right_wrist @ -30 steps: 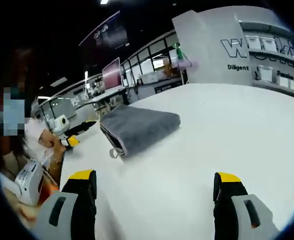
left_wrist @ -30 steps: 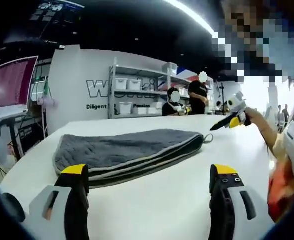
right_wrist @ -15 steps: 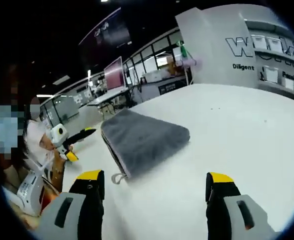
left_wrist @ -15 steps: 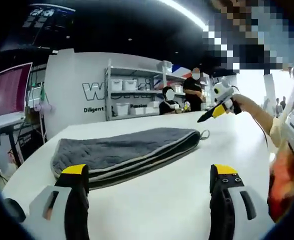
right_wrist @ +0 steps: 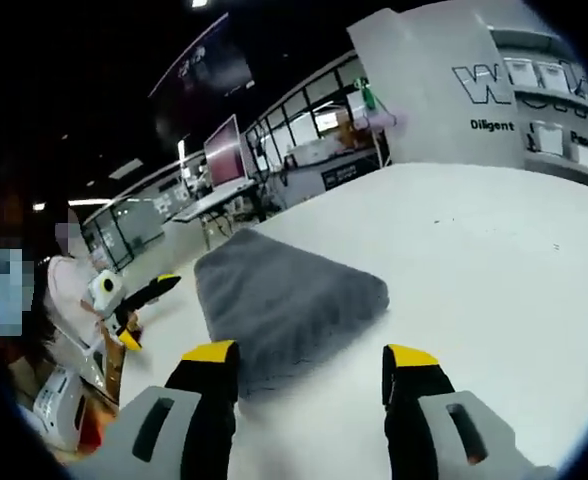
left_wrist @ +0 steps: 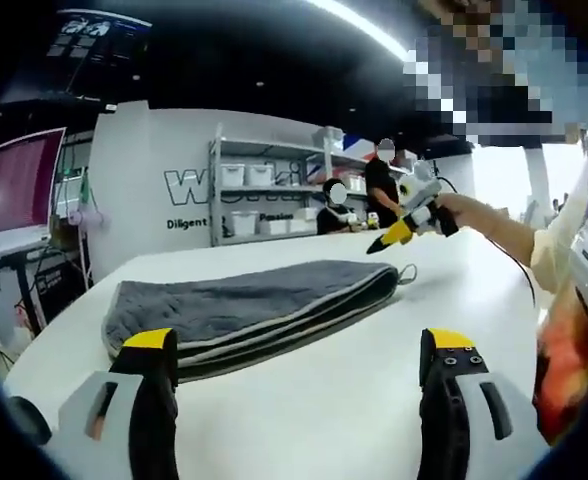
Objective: Fold the towel on the table until its edges align and the towel forms a compact rectangular stack.
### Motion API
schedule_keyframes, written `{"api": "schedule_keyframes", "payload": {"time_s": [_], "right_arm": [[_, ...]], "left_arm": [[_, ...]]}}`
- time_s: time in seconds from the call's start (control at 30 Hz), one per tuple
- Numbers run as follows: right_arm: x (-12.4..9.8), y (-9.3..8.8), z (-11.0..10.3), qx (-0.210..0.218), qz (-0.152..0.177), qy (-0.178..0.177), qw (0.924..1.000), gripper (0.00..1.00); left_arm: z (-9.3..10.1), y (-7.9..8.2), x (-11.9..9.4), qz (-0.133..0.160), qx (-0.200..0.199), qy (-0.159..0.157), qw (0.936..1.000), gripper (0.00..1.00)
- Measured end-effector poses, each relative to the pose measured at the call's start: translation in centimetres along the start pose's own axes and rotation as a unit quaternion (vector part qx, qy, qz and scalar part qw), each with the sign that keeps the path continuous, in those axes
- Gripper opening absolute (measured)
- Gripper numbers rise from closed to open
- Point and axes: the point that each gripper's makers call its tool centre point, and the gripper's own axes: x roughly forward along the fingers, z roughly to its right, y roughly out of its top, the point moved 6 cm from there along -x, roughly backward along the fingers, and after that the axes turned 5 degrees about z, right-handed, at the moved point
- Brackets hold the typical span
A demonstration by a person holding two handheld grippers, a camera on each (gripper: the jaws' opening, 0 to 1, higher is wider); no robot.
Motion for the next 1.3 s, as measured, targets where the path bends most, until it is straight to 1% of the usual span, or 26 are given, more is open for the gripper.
{"api": "schedule_keyframes", "payload": {"time_s": [0.27,0.4,0.53,0.6,0.63,0.67,0.8,0.83,0.87,1.0,1.07,1.2,1.23,1.3], "right_arm": [[1.9,-0.9,-0.1,0.007,-0.022,0.009,0.9997,0.46],[3.1,-1.9,-0.3,0.014,-0.044,0.017,0.9988,0.43],[3.5,-2.8,-0.2,0.023,-0.058,0.024,0.9978,0.43],[3.5,-3.1,-0.2,0.03,-0.062,0.028,0.9973,0.4],[3.6,-3.0,-0.3,0.03,-0.058,0.031,0.9974,0.39],[3.5,-3.1,-0.3,0.035,-0.06,0.032,0.9971,0.37],[3.5,-3.4,-0.8,0.029,-0.065,0.038,0.9967,0.32],[0.7,-2.2,-1.4,0.027,-0.066,0.041,0.9966,0.29],[0.1,-2.0,-1.6,0.027,-0.068,0.044,0.9963,0.27],[-0.1,-2.0,-1.6,0.023,-0.065,0.054,0.9962,0.23],[-0.1,-2.1,-1.6,0.027,-0.063,0.06,0.9959,0.18],[-0.4,-1.7,-1.6,0.031,-0.052,0.068,0.9959,0.1],[-0.1,-1.4,-1.9,0.032,-0.05,0.069,0.9958,0.09],[-0.1,-1.4,-2.0,0.032,-0.048,0.072,0.9957,0.08]], "left_arm": [[0.2,0.2,-0.1,0.004,0.001,0.0,1.0,0.99],[0.3,0.2,-0.2,0.004,0.001,-0.001,1.0,0.99],[0.3,0.2,-0.2,0.004,0.001,0.0,1.0,0.99],[0.3,0.3,-0.2,0.004,0.002,0.0,1.0,0.99],[0.2,0.3,-0.3,0.004,0.002,0.0,1.0,0.99],[0.2,0.3,-0.2,0.004,0.002,0.0,1.0,0.99],[0.1,0.4,-0.1,0.004,0.002,0.0,1.0,0.99],[0.0,0.5,-0.1,0.004,0.002,0.0,1.0,0.99],[0.0,0.5,-0.1,0.004,0.002,0.001,1.0,0.99],[-0.2,0.6,0.1,0.004,0.001,0.001,1.0,0.99],[-0.3,0.6,0.2,0.003,0.0,0.001,1.0,0.99],[-0.5,0.6,0.3,0.002,-0.001,0.002,1.0,0.99],[-0.6,0.6,0.4,0.002,-0.001,0.003,1.0,0.99],[-0.6,0.6,0.4,0.002,-0.002,0.003,1.0,0.99]]}}
